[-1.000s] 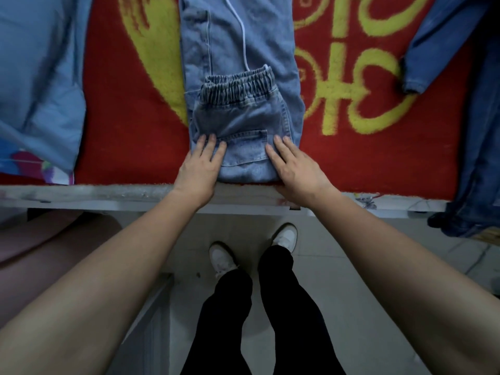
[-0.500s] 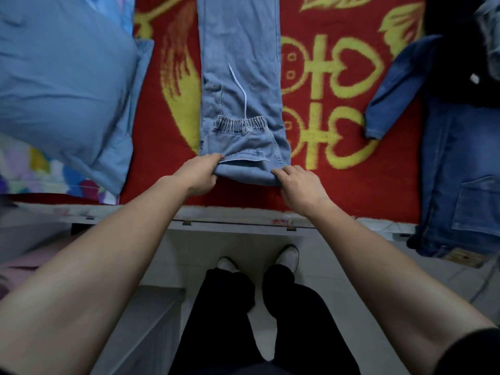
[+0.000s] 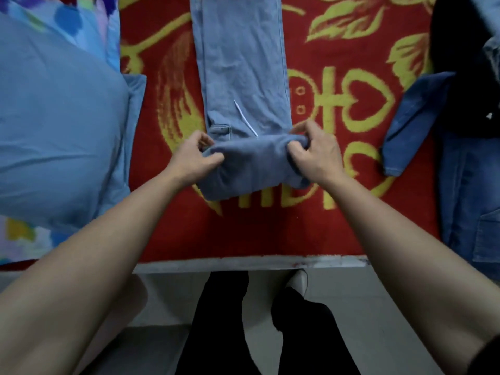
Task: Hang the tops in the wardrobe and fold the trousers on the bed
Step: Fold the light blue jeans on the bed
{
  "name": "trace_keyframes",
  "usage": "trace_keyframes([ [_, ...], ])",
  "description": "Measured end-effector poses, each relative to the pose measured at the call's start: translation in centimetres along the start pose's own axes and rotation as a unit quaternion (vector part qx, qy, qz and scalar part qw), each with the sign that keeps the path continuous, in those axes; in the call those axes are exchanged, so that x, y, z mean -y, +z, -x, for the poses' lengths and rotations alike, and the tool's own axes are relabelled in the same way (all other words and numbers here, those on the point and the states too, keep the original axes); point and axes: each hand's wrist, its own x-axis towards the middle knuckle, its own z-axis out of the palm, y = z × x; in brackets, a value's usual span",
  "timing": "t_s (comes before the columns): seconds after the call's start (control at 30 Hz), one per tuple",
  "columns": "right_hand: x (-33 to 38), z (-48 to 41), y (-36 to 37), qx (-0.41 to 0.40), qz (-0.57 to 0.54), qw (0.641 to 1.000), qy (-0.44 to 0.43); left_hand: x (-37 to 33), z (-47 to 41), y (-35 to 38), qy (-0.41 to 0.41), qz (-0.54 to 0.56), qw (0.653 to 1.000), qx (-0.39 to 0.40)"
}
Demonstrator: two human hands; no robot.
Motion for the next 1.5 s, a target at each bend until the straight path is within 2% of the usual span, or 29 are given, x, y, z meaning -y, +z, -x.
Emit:
trace_keyframes([
  [0.1,1.7,-3.9,0.7,-0.048,-0.099,0.989,0.095,0.0,-3.7,-1.0,-0.033,0.132,0.99,-0.037],
  [0.23,2.1,-8.5,2.0,-0.061,-0.14,0.981,0.117,0.0,-8.3,-1.3,-0.059,0.263,0.961,-0.065],
  [0.37,0.3,-12.5,3.7,-0.067,-0.203,0.968,0.13,0.6,-13.3,-1.0,-0.062,0.278,0.957,-0.051],
  [0.43,-1.3,-14.0,4.4,-0.024,-0.249,0.956,0.15,1.2,-15.7,-0.7,-0.077,0.284,0.954,-0.054],
  [0.5,-2.8,-15.0,5.2,0.057,-0.235,0.96,0.142,1.5,-17.2,-0.3,-0.117,0.323,0.937,-0.058],
  [0.57,-3.8,-15.5,6.1,0.081,-0.197,0.969,0.122,1.4,-17.4,0.0,-0.16,0.384,0.909,-0.034],
  [0.67,-4.0,-16.0,7.0,-0.001,-0.168,0.977,0.132,1.6,-15.8,0.5,-0.197,0.48,0.855,0.026],
  [0.77,-2.7,-16.3,7.4,-0.042,-0.11,0.986,0.118,1.2,-13.7,1.4,-0.153,0.491,0.856,0.057],
  [0.83,-1.9,-16.6,7.6,-0.052,-0.095,0.99,0.095,0.8,-13.2,2.1,-0.116,0.434,0.893,0.003],
  [0.9,-1.4,-17.1,7.7,-0.075,-0.086,0.99,0.082,0.9,-14.0,2.5,-0.062,0.304,0.946,-0.095],
  [0.97,-1.4,-18.0,8.1,-0.096,-0.064,0.991,0.073,1.0,-15.4,3.0,-0.01,0.199,0.965,-0.172],
  [1.03,-2.1,-18.9,9.0,-0.104,-0.029,0.992,0.069,1.3,-17.2,4.0,0.006,0.125,0.97,-0.208],
  [1.17,-3.6,-21.3,12.0,-0.074,0.088,0.986,0.123,2.8,-21.3,6.6,-0.016,0.012,0.968,-0.249],
  [1.27,-4.4,-22.3,14.2,-0.118,0.167,0.973,0.112,4.0,-23.2,7.6,-0.01,-0.021,0.96,-0.279],
  [1.33,-4.5,-22.3,14.4,-0.119,0.18,0.971,0.104,4.1,-23.4,7.6,-0.008,-0.042,0.961,-0.275],
  [1.4,-4.1,-22.3,13.5,-0.08,0.168,0.976,0.111,3.4,-23.1,7.2,-0.024,-0.066,0.967,-0.245],
  [1.5,-2.3,-21.2,11.6,-0.05,0.153,0.98,0.12,1.6,-21.7,6.1,-0.094,-0.066,0.966,-0.232],
])
